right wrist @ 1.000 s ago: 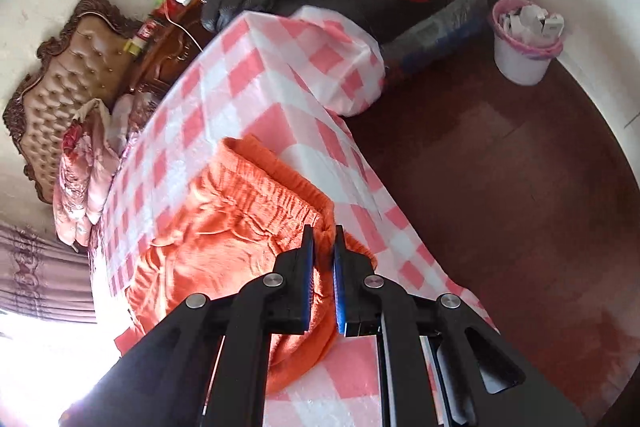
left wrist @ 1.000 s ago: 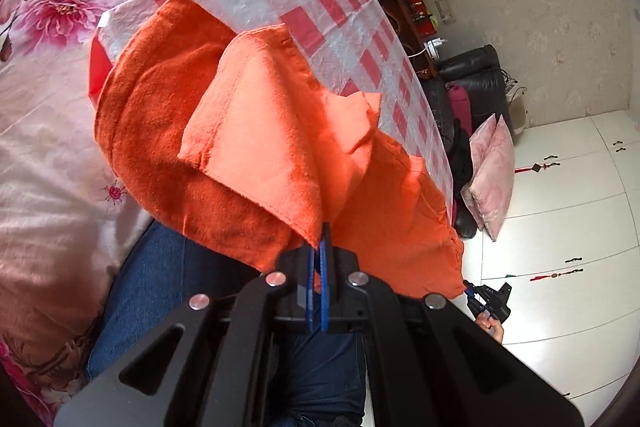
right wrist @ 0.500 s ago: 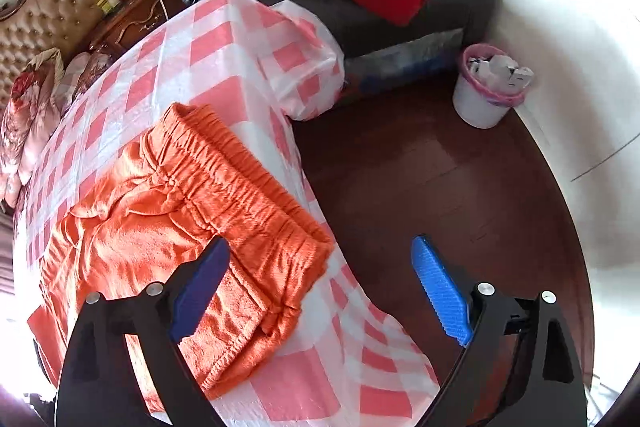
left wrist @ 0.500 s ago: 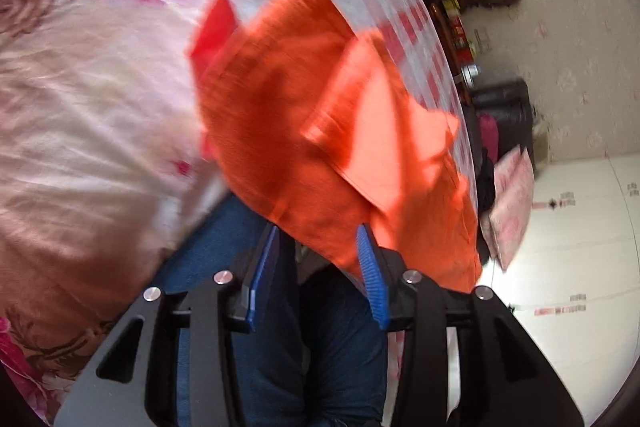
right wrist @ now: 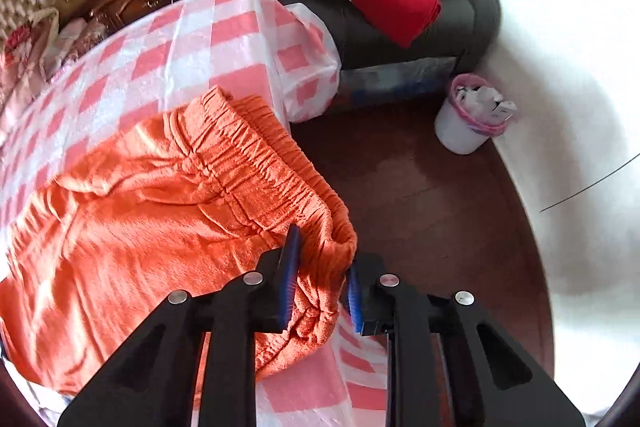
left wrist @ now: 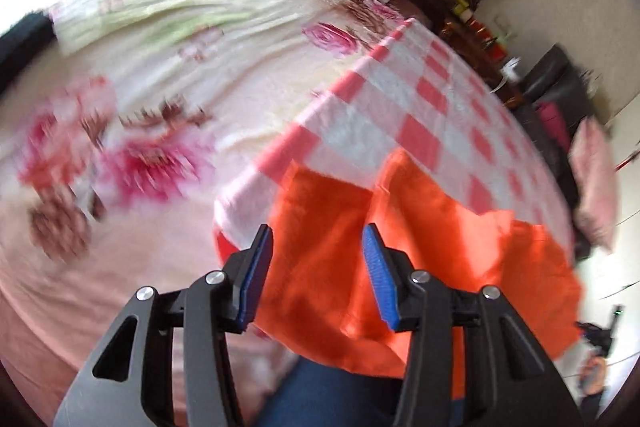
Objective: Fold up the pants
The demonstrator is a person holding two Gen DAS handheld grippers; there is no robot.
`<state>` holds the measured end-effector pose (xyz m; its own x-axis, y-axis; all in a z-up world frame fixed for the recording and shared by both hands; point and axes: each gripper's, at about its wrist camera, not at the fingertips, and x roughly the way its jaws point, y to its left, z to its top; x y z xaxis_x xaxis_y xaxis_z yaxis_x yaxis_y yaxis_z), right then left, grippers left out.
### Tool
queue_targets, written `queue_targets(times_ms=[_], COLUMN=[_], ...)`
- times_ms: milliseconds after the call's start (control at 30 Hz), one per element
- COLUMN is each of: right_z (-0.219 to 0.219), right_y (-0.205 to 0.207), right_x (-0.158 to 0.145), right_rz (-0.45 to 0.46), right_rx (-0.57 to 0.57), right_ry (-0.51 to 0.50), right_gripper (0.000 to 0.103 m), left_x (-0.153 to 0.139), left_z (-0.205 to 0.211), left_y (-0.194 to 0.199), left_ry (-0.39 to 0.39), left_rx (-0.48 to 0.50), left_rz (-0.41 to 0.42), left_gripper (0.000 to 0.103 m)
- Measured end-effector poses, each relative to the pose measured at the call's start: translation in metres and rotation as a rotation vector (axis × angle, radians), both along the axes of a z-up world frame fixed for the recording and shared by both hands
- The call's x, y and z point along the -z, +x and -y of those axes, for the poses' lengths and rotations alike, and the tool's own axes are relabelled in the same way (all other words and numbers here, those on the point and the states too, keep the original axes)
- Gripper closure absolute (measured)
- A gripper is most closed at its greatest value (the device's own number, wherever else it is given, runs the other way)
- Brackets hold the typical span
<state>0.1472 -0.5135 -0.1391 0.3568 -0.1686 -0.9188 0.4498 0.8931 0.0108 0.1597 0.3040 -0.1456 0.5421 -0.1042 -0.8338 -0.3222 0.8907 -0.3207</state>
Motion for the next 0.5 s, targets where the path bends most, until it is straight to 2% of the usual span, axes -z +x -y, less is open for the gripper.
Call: queue_targets(times_ms=[67, 133, 167, 200, 233, 367, 500], right_z=[-0.001, -0.003, -0.005, -0.006, -0.007, -0.013, -0.025], right_y=[-0.004, -0.004, -0.005, -0.007, -0.009, -0.023, -0.040], right_x=[0.000, 0.001, 0.001, 0.001, 0.001, 0.003, 0.005], right_rz=[-0.004, -0.011, -0.013, -0.016, -0.019, -0.020, 0.013], right_rx=[0.005, 0.006, 0.006, 0.011, 0.016, 0.075, 0.151], right_ry=[-0.012, -0.027, -0.035, -0.043, -0.049, -0.059, -0.014], right_gripper=[0.082, 0.082, 0.082, 0.082, 0.082, 0.082, 0.082], left_x=[0.008, 0.018, 0.020, 0.021, 0.021, 0.013, 0.009], left_z=[0.000, 0.005, 0.011, 0.019, 0.022, 0.026, 0.005], left_y=[0.016, 0.030, 0.035, 0.041, 0.046, 0.087, 0.157], left_ry=[0.094, 0.125, 0.175, 0.257, 0.276, 0.321, 0.270], left_rx=[0.037, 0.112, 0.147, 0.185, 0.228, 0.291, 0.251], left_rz=[-0.061, -0.105, -0.116, -0.135, -0.143, -0.150, -0.113], left_gripper=[0.058, 0.059, 0.062, 0.084, 0.095, 0.098, 0.098])
